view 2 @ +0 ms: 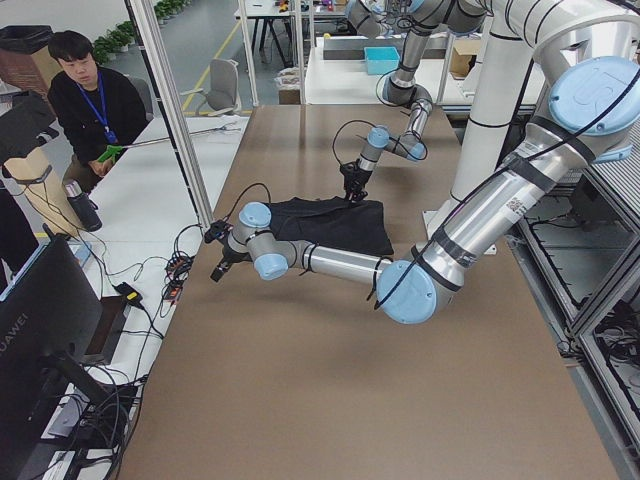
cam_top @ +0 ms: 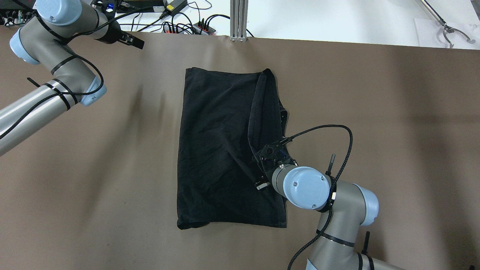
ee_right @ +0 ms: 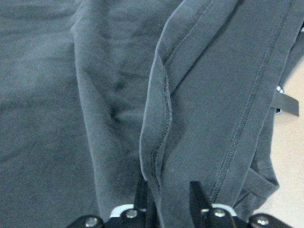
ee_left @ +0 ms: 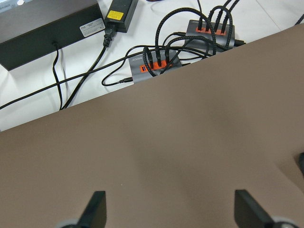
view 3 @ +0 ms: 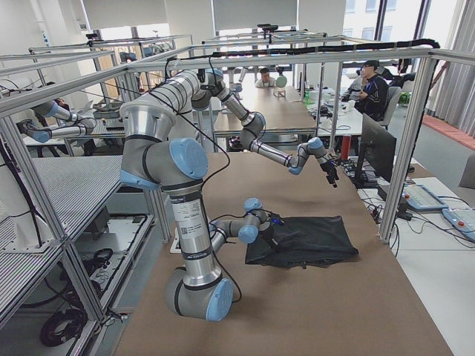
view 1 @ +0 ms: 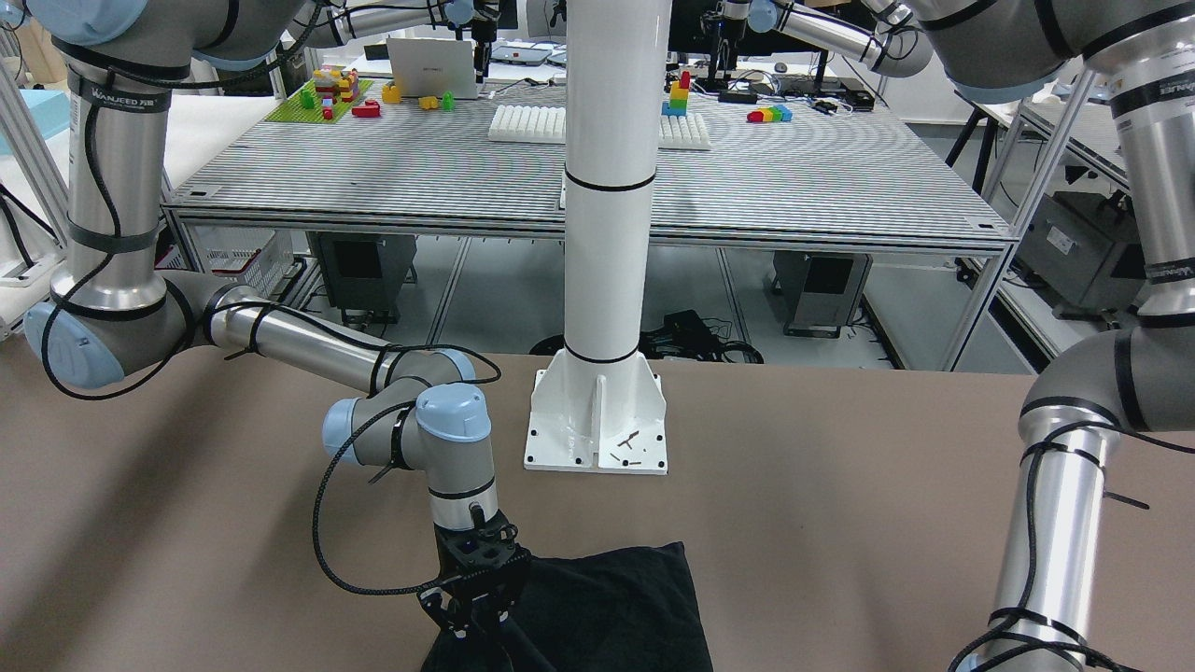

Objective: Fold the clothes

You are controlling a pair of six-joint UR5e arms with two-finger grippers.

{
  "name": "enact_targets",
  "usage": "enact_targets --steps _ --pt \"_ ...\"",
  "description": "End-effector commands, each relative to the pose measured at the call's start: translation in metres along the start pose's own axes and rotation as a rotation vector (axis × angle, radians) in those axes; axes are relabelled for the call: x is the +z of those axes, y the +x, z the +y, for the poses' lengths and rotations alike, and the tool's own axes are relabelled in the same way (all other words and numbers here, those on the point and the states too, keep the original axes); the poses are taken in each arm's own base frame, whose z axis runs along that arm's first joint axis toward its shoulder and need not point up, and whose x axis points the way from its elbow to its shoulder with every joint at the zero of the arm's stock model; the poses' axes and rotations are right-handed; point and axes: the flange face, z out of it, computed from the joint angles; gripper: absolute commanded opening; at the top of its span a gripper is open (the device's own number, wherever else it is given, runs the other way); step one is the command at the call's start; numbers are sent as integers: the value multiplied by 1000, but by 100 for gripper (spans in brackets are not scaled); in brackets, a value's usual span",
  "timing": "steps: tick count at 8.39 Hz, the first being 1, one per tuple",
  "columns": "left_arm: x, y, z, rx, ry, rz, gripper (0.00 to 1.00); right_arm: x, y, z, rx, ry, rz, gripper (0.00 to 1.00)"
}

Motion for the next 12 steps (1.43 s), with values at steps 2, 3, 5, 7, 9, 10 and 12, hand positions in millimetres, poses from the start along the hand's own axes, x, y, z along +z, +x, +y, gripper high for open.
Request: enact_targets --steps 2,3,5,7,9,10,12 --pt "1 -2 3 -1 -3 -2 95 1 0 1 -12 -3 -1 21" --pt "1 -2 3 -1 -3 -2 95 1 0 1 -12 -3 -1 7" --pt "1 -2 3 -1 -3 -2 95 -2 1 -1 -10 3 -5 0" --pt "1 -2 2 -2 -2 -1 95 -6 13 14 -2 -18 -30 0" --pt "1 -2 2 -4 -2 -1 95 -29 41 48 12 -30 -29 0" --pt "3 5 5 1 -4 6 95 -36 50 60 21 -39 -25 0" --pt "5 8 7 3 -7 9 95 -29 27 83 152 -78 -44 4"
